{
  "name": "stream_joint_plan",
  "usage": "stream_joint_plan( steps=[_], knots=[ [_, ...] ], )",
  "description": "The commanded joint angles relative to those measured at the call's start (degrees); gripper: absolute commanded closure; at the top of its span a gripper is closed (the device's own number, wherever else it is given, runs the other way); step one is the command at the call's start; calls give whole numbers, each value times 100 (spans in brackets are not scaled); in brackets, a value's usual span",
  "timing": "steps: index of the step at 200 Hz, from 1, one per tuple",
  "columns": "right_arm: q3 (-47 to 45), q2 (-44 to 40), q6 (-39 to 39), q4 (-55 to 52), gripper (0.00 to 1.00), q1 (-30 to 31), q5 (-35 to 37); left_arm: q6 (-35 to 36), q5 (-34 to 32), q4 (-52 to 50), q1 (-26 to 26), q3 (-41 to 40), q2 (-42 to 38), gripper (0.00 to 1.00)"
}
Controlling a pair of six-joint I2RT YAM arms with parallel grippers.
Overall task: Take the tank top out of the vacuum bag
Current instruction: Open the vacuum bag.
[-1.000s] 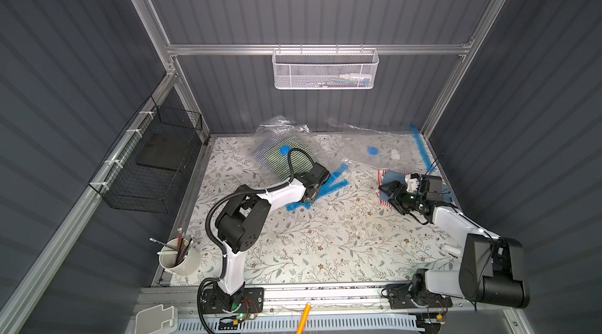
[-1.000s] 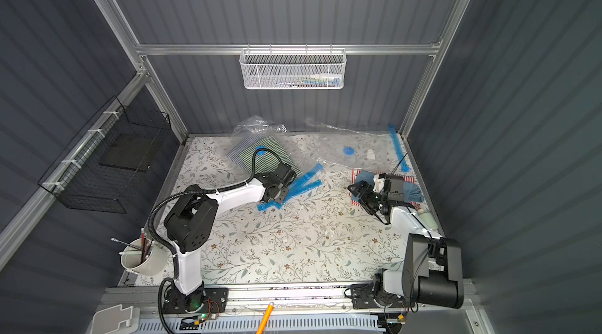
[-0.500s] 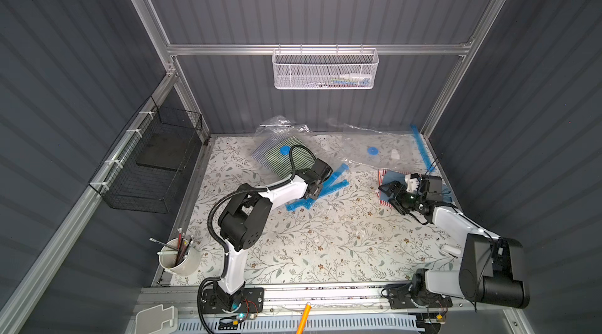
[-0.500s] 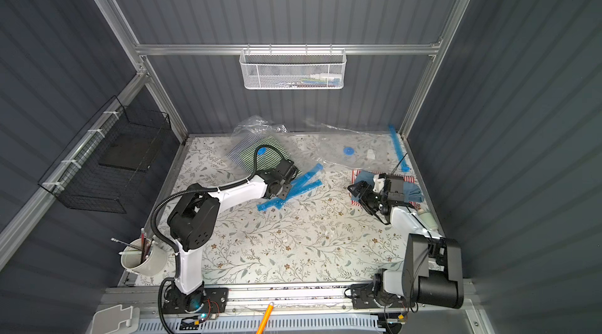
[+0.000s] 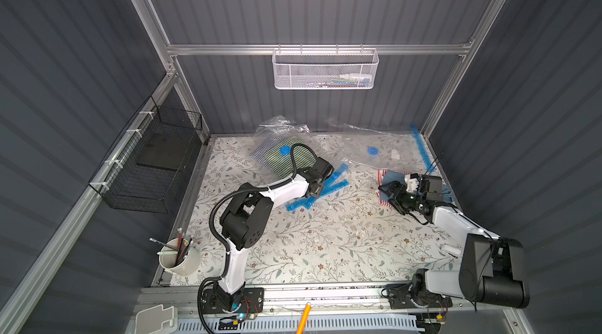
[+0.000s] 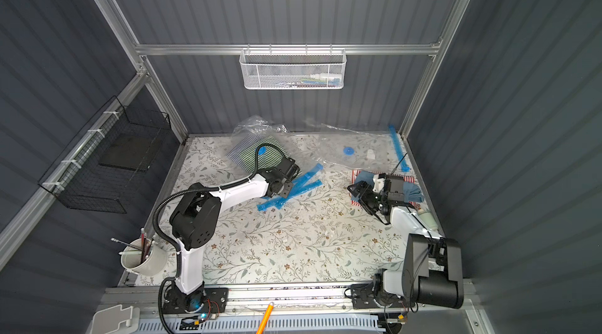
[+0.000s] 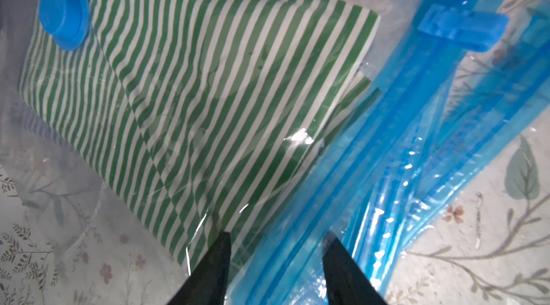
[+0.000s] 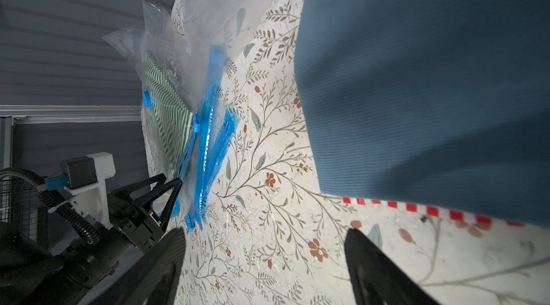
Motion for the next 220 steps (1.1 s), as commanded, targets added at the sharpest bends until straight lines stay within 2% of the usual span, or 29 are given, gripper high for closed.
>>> stream_joint_plan(
  steps=[1, 81, 134, 161, 170, 179, 220],
  knots=[
    [25, 24, -90, -21, 14, 17, -92, -103, 207, -10, 11, 46, -224, 49],
    [77, 31, -82, -38, 14, 17, -137, 37, -81, -46, 10, 150, 95, 52],
    [85, 0, -74, -64, 14, 16, -133, 162, -413, 37, 9, 124, 280, 57],
    [51, -76, -38, -54, 14, 15, -145, 171, -435, 60, 8, 153, 338, 68],
    [50, -95, -15, -55, 14, 15, -145, 171, -440, 50, 13, 182, 366, 80],
    [46, -126, -7, -62, 14, 17, -145, 150, -442, 16, 5, 227, 383, 100],
    [-75, -424, 160, 21, 14, 35, -183, -95, -192, 54, 8, 175, 118, 100]
  ],
)
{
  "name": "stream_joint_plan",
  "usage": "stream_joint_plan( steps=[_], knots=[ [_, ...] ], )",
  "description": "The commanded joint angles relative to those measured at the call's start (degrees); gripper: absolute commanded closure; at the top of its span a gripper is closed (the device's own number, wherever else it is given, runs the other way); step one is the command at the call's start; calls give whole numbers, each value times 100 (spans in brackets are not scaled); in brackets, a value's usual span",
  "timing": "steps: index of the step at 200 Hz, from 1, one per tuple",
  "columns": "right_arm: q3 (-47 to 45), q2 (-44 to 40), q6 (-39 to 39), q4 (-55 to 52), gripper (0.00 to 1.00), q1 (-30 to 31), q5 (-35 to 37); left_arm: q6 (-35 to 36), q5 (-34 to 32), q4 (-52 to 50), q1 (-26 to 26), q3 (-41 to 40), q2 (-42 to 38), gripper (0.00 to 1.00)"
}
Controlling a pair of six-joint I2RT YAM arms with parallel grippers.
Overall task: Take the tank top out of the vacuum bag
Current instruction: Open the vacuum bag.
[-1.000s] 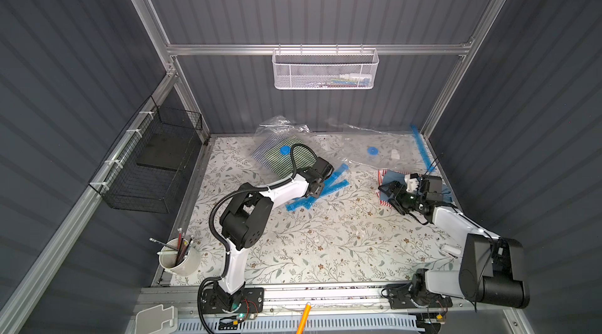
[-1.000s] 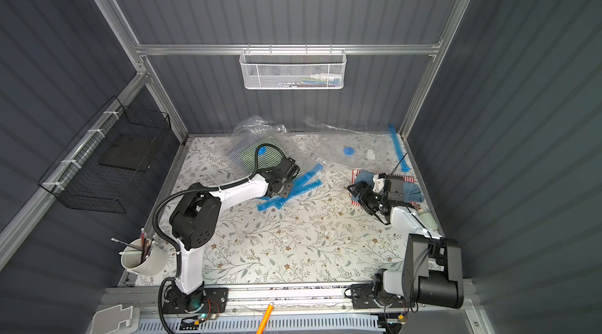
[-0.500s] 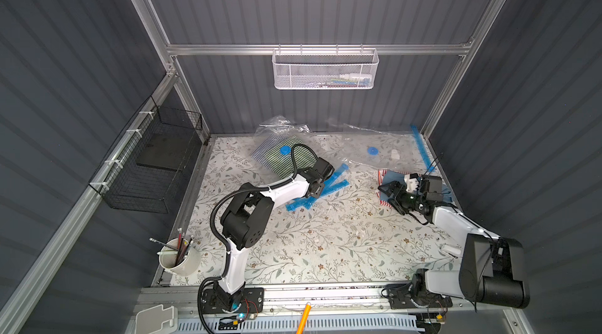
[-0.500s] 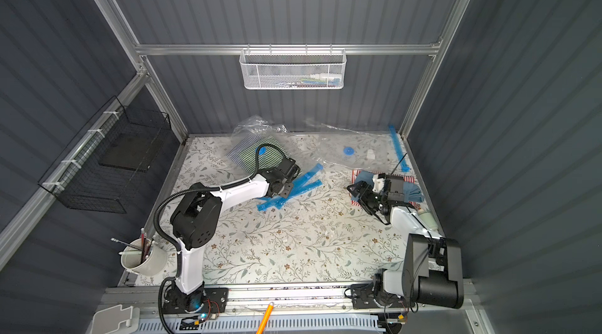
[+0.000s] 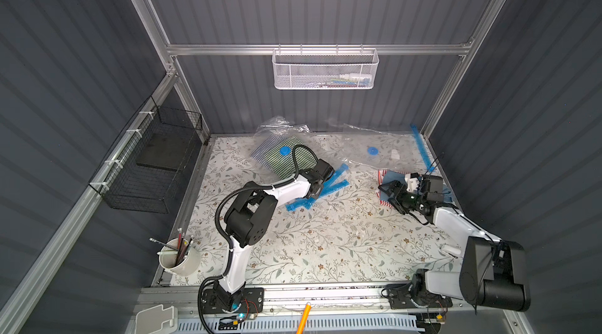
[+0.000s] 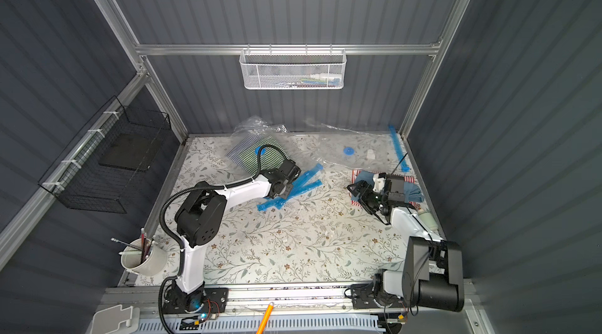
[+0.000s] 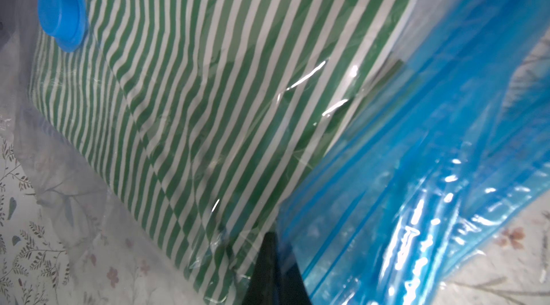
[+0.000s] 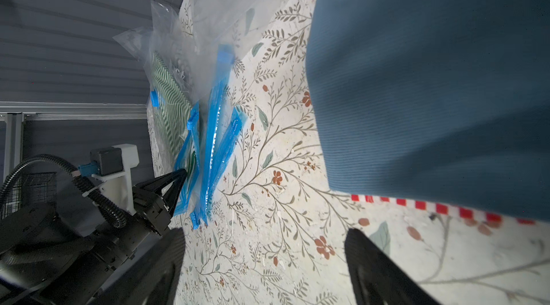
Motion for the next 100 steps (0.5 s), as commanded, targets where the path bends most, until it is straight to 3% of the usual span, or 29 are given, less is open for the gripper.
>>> stream_joint_plan(
  steps=[1, 32, 64, 100],
  knots=[
    [-78, -240, 116, 50, 14, 35, -110, -221, 174, 3, 11, 114, -165, 100],
    [-373, -609, 412, 542, 13, 334, -12, -915, 915, 98, 12, 96, -387, 100],
    [-500, -562, 860, 1173, 13, 1013, 22, -1644, 1776, 317, -22, 158, -388, 100],
    [-557, -36, 1386, 2270, 27, 1628, -78, -1923, 1845, 210, -178, 347, -281, 100]
  ],
)
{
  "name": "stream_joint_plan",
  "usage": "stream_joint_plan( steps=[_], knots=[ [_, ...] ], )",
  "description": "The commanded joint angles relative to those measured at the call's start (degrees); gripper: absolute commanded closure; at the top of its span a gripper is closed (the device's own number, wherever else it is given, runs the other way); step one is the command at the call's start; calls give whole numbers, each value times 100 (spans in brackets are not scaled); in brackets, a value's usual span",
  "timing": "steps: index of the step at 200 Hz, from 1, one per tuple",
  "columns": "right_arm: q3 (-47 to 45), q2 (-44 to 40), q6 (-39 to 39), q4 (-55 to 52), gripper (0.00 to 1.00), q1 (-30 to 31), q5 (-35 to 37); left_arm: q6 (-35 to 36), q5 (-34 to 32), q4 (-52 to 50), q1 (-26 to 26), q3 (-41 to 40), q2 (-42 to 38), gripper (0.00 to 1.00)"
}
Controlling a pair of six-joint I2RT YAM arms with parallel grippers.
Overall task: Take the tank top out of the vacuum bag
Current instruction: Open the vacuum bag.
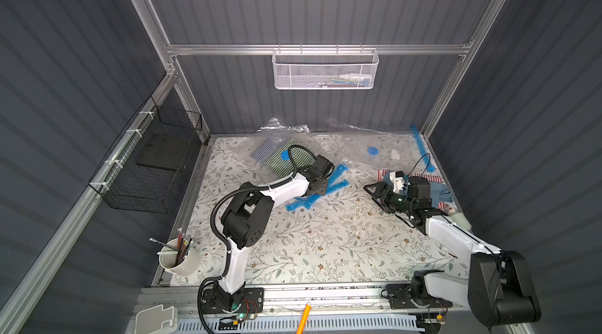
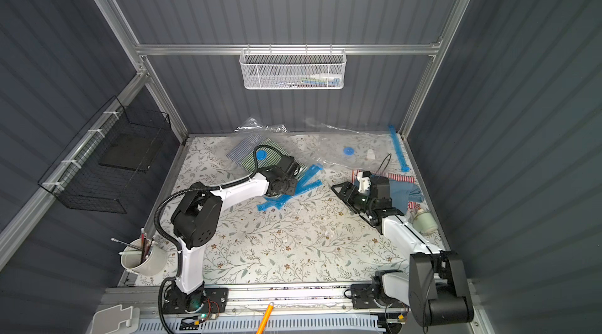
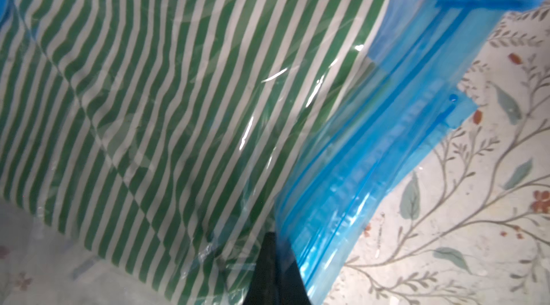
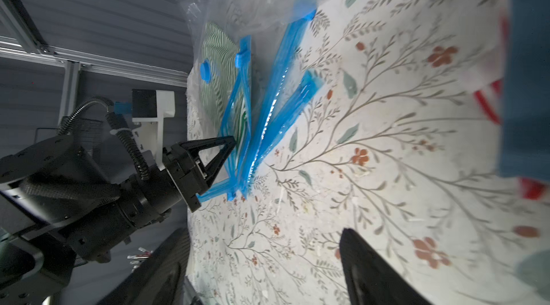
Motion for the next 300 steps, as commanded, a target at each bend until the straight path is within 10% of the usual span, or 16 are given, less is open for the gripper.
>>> stream_joint_plan(
  steps=[1, 72, 212, 276, 300],
  knots=[
    [-45, 290, 480, 906, 27, 289, -47, -484, 406, 43, -126, 205, -100, 100],
    [236, 1412, 1049, 2173, 54, 885, 142, -859, 651, 183, -470, 218, -150, 100],
    [1419, 2284, -48, 571, 57, 1449, 1128, -836, 1227, 52, -503, 387, -501, 100],
    [1344, 2542, 168, 472, 100, 1478, 1489, -683, 721, -189, -502, 629, -535, 100],
    [1366, 2535, 66, 170, 100, 1468, 1882, -544, 156, -449, -501, 728, -612, 100]
  ],
)
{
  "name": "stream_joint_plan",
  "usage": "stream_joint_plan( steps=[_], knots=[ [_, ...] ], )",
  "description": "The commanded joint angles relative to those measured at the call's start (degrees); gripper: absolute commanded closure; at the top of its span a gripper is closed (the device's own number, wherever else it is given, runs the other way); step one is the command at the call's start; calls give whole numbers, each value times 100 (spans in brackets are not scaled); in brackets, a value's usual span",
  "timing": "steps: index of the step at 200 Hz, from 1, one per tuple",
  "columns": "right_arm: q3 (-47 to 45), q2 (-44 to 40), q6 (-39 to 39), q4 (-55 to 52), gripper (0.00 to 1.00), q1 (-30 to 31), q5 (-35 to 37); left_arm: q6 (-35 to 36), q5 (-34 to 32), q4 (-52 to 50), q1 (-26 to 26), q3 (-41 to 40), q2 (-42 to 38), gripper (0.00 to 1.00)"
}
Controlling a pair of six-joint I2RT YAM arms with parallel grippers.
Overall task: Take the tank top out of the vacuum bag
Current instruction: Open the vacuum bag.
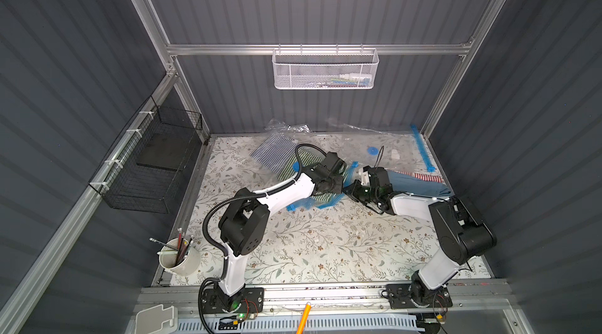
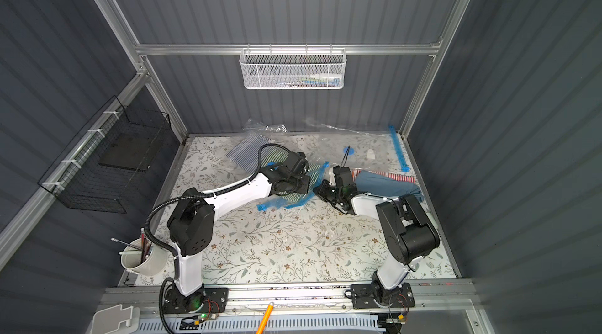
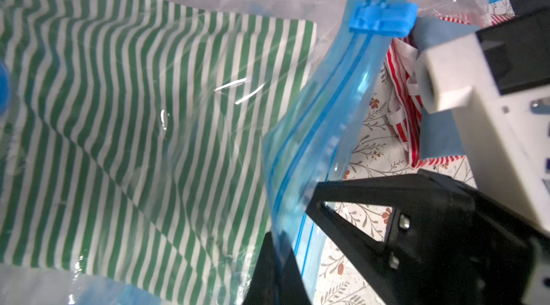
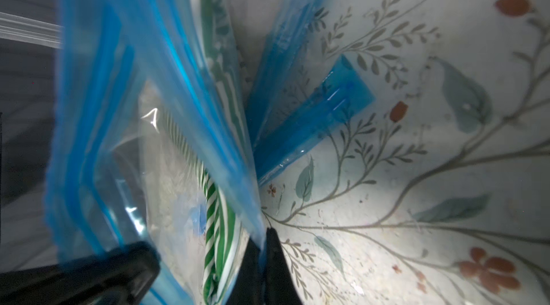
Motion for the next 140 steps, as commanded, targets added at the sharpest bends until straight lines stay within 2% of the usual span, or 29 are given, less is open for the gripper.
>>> stream_joint_plan(
  steps=[1, 30, 46, 58, 88, 90, 110, 127, 140],
  knots=[
    [-7, 51, -81, -338, 100, 2, 504, 192, -647, -355, -22, 279, -244, 100],
    [-58, 73, -144, -506, 100, -76, 625, 401, -2042, -560, -12, 101, -619, 100],
    [-53, 98, -170, -556, 100, -97, 609, 569, -2283, -628, -13, 102, -676, 100],
    [-11, 108, -200, -576, 100, -98, 555, 587, -2140, -671, -10, 173, -608, 100],
    [65, 31, -245, -526, 100, -96, 378, 409, -1247, -501, -13, 210, -341, 100],
    [64, 19, -245, -520, 99, -96, 209, 388, -1206, -486, -13, 213, -319, 100],
    [55, -147, -237, -488, 87, -94, -46, 297, -905, -354, -25, 236, -102, 100],
    [29, -352, -219, -557, 70, -96, -144, 277, -826, -347, -32, 301, 44, 100],
    [30, -522, -232, -727, 65, -94, -141, 270, -813, -343, -32, 319, 115, 100]
  ],
)
